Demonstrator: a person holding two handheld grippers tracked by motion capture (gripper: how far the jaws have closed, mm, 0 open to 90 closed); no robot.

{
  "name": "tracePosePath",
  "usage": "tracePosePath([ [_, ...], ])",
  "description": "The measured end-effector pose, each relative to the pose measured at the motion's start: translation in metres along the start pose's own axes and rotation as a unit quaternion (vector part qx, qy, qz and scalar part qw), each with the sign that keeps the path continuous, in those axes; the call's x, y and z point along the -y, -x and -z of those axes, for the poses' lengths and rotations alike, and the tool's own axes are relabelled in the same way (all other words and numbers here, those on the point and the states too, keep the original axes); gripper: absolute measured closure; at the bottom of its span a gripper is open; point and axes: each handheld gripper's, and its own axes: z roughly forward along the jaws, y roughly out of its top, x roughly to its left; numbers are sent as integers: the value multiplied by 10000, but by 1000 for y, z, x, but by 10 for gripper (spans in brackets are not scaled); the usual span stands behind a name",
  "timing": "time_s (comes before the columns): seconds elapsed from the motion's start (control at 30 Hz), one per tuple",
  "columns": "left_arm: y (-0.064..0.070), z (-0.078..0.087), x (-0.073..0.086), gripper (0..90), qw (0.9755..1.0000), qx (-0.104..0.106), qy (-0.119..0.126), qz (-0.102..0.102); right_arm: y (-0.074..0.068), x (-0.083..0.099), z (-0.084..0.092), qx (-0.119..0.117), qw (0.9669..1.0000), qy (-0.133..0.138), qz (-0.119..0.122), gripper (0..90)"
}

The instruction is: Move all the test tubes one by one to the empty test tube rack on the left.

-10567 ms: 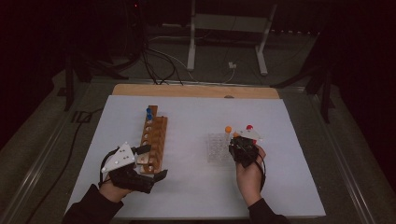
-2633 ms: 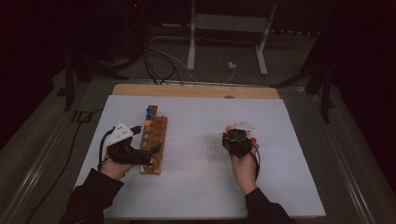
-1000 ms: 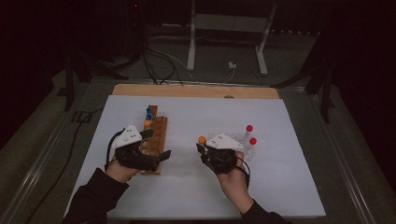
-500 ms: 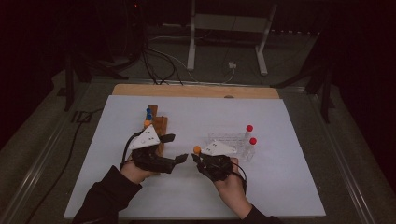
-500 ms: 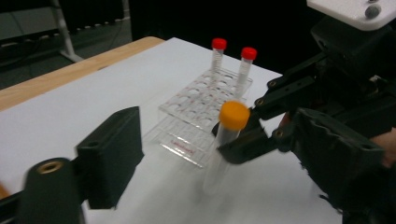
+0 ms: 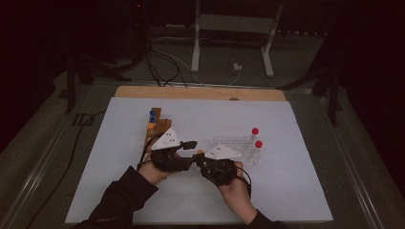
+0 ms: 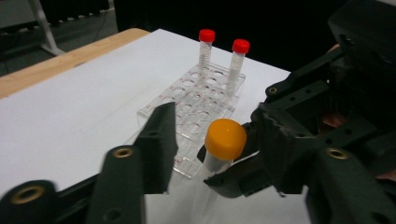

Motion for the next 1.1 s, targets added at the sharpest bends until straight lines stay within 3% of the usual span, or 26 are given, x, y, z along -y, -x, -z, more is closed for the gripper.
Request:
tracePosePath([
  [0.3, 1, -4, 0, 702, 9998, 174, -93, -66, 1, 0, 0, 13, 10000, 0, 8, 746],
  [0.6, 1, -2, -2, 717, 9998, 133, -73, -128, 0, 0, 0, 17, 10000, 38, -10, 737],
  [0.83, -8, 12, -9, 719, 9999, -106, 76, -100, 4, -2, 2, -14, 10000, 52, -16, 568],
  [1.1, -21, 35, -17, 720, 9985, -475, 268, -105, 11, -8, 11, 42, 9994, 326, -89, 311],
])
